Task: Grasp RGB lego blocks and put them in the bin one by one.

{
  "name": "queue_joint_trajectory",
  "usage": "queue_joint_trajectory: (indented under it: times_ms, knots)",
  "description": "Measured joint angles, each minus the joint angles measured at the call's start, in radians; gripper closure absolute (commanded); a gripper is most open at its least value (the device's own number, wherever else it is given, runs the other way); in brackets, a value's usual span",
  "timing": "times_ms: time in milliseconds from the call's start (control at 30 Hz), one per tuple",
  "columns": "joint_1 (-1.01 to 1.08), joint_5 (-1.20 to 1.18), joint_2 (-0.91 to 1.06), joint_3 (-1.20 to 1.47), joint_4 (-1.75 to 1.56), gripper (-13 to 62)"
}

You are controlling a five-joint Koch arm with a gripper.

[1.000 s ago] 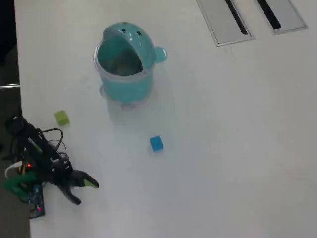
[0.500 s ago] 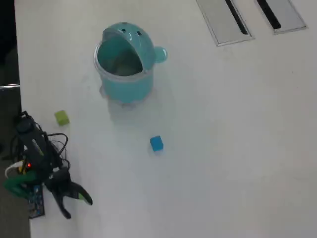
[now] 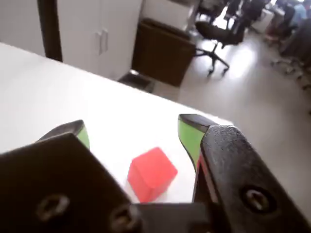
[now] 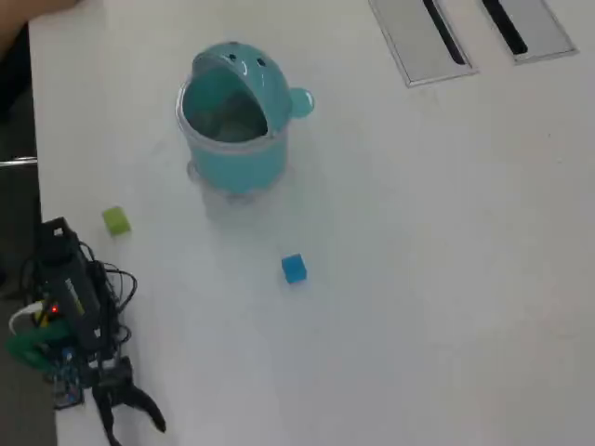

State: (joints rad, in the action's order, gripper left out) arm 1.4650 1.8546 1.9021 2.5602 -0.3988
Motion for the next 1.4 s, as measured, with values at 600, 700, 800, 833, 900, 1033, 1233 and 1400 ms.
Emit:
queue_joint_trajectory:
  times_ms: [600, 700, 800, 833, 900, 1033, 1233, 1400]
  knots:
    - [0.121, 0.124, -0.302, -0.299, 0.425, 14.7]
    - [0.121, 0.132, -0.311, -0.298, 0.426, 14.9]
    - [0.118, 0.132, -0.35, -0.299, 0.426, 14.9]
    - [0.112, 0.132, -0.377, -0.299, 0.425, 14.9]
    - [0.109, 0.132, -0.41, -0.299, 0.425, 14.9]
    - [0.1, 0.132, -0.466, -0.331, 0.423, 15.1]
    - [0.1, 0.132, -0.558, -0.442, 0.419, 17.2]
    - [0.101, 0.13, -0.571, -0.446, 0.403, 27.5]
